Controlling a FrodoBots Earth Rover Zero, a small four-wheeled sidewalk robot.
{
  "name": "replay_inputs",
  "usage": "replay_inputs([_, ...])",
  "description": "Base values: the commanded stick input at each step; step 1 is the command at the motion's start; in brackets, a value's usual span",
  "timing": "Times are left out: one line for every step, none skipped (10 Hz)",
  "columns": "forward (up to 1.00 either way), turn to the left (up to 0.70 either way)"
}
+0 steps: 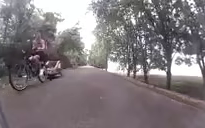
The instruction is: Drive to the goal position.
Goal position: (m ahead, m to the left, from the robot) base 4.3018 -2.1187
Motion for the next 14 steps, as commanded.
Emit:
replay_inputs([0.70, 0.35])
replay_inputs([0.70, 0.35])
replay_inputs([0.70, 0.35])
replay_inputs([0.70, 0.19])
replay_inputs([0.70, 0.03])
replay_inputs([0.70, 0.00])
replay_inputs([0.70, 0.00])
replay_inputs([0.70, 0.00])
replay_inputs([0.70, 0.00])
replay_inputs([0.70, 0.00])
replay_inputs([0.70, 0.00])
replay_inputs([0.70, 0.02])
replay_inputs([0.70, 0.32])
replay_inputs([0.70, 0.35])
